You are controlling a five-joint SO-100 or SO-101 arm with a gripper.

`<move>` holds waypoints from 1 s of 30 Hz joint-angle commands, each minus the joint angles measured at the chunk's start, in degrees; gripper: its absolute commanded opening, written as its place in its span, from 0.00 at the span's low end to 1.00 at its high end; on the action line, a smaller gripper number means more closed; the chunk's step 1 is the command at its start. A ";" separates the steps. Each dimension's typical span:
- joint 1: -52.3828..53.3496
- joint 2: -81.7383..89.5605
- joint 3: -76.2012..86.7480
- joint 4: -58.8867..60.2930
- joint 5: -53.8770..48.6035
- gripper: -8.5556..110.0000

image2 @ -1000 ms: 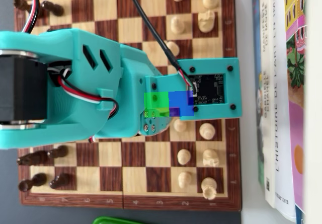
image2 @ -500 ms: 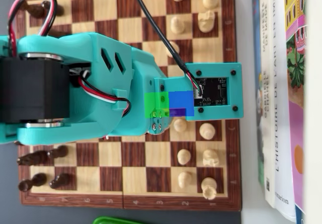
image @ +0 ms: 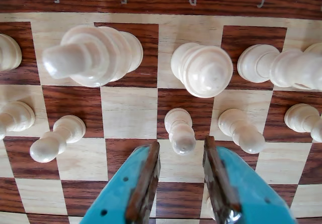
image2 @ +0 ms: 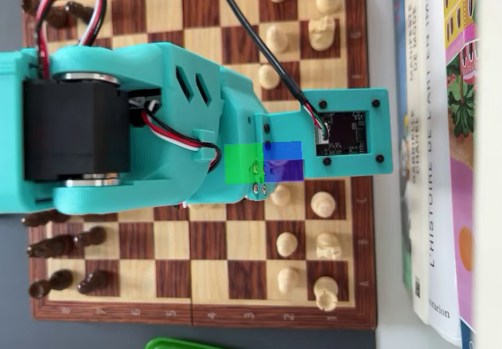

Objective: Play chess

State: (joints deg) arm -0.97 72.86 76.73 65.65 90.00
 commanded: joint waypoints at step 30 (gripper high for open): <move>0.79 -3.16 -4.92 -1.23 1.41 0.19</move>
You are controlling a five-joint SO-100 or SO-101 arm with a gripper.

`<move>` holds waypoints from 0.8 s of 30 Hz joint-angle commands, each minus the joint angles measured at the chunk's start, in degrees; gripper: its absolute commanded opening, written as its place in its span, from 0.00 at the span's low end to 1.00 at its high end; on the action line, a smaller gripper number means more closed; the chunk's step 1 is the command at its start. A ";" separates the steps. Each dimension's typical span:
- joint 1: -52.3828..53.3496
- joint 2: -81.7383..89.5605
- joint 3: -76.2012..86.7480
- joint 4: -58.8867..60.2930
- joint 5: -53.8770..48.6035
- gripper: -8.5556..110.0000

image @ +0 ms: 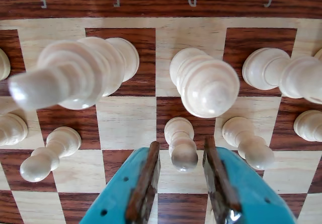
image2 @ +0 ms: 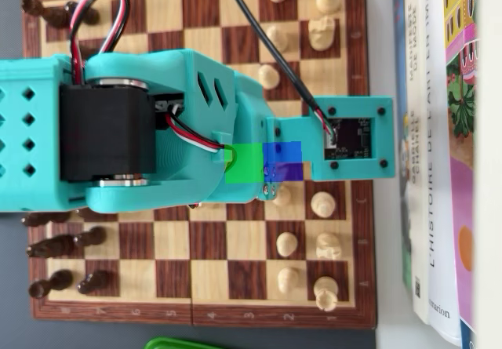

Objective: Play chess

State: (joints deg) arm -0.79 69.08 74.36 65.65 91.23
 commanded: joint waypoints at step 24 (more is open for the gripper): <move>0.70 0.62 -1.41 -0.62 -0.09 0.19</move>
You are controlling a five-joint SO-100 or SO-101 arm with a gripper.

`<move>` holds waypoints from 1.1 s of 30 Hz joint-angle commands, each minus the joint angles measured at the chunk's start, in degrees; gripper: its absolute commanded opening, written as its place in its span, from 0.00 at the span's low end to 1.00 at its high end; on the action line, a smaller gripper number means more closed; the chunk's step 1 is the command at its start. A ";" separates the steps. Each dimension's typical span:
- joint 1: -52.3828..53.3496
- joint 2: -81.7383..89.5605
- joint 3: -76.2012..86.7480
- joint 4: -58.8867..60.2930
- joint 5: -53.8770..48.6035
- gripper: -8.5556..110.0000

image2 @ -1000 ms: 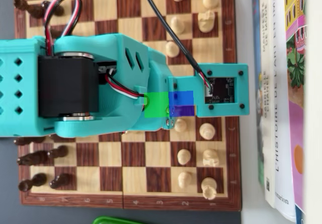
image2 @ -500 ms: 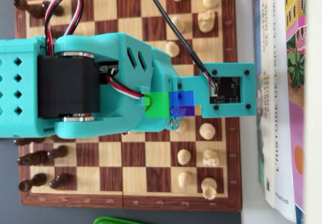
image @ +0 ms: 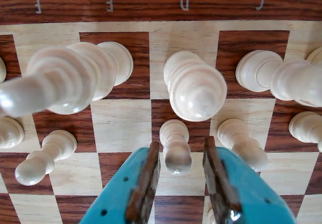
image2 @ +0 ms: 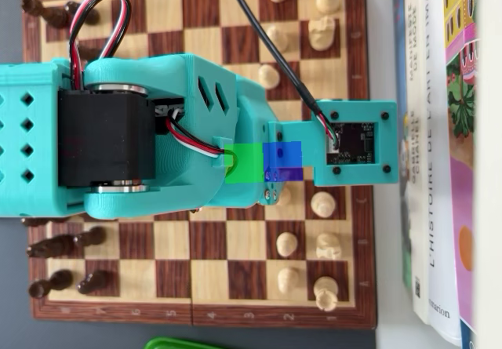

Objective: Play chess

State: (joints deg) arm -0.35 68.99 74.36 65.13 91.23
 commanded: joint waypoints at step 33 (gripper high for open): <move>0.09 3.96 -0.53 -0.09 -0.26 0.13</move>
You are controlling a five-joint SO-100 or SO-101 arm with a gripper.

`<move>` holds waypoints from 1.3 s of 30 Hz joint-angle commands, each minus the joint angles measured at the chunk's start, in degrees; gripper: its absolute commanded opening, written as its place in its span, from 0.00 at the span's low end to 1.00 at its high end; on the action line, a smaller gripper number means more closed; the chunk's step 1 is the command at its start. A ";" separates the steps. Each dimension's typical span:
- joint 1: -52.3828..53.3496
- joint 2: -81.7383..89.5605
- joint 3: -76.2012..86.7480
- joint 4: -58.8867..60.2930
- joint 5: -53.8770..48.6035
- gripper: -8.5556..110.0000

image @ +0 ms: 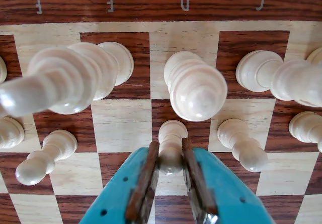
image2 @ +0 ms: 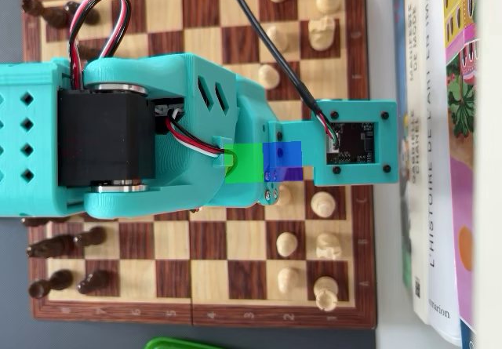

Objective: Play chess

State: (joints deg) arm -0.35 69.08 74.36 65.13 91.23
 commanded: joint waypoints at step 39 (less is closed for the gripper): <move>0.79 18.37 17.58 -2.02 1.85 0.13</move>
State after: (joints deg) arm -0.35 84.99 91.76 64.86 92.72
